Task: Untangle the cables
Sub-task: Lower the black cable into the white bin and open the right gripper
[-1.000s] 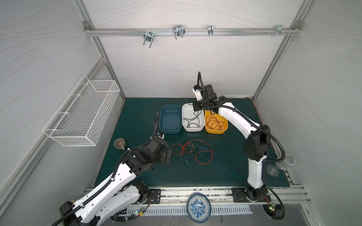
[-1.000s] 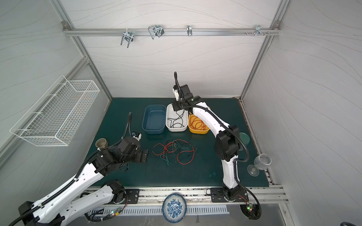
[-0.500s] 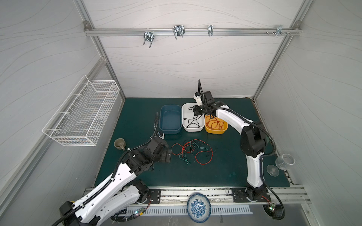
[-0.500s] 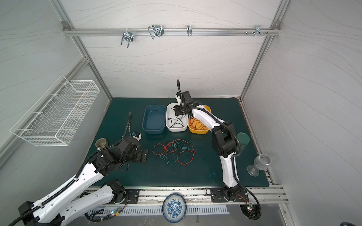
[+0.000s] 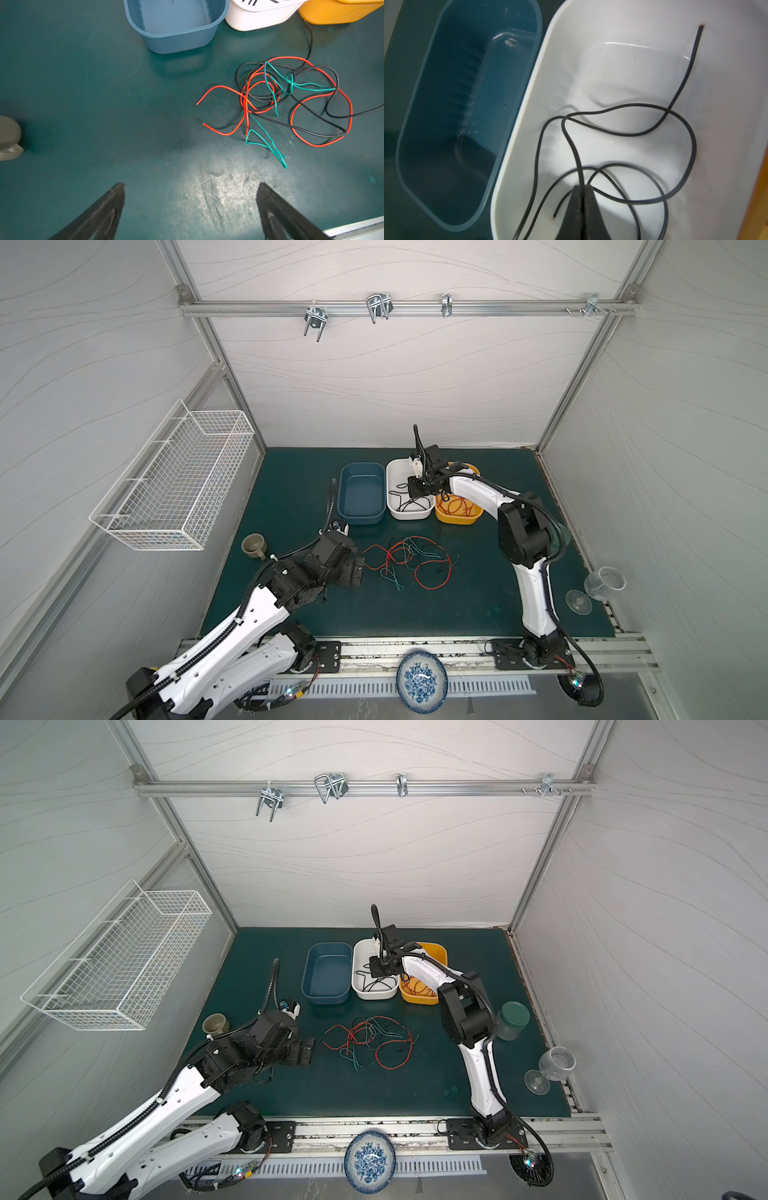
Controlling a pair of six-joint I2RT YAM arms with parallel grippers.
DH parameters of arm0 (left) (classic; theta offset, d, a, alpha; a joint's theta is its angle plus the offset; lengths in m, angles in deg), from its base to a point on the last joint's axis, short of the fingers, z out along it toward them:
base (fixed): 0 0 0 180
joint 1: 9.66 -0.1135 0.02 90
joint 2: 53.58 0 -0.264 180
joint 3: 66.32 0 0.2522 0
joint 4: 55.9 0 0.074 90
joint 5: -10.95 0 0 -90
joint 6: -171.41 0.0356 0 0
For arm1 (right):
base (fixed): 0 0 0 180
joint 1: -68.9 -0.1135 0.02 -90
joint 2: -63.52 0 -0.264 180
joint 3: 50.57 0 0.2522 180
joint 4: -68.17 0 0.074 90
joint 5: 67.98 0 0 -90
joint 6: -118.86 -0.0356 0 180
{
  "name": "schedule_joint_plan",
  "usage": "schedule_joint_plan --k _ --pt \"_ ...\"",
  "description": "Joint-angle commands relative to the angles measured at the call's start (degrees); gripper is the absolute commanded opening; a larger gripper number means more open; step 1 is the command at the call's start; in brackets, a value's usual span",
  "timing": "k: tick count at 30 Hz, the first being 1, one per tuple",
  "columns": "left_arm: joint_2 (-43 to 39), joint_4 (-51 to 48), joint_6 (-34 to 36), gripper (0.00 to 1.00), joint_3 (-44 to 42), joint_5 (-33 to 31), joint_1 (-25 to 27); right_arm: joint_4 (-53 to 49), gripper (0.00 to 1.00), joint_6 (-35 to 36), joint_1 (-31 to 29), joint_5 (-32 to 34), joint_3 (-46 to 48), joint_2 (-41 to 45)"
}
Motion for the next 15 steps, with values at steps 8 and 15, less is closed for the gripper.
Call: schedule_joint_plan --k 8,15 --pt "-0.1 1.3 0.6 1.0 0.9 0.1 0.2 -5.7 0.18 -0.5 -0.6 2.9 -3.9 1.4" --pt "-0.1 1.3 0.6 1.0 0.9 0.0 0.3 -8.4 0.35 -0.6 -1.3 3.3 -5.9 4.3"
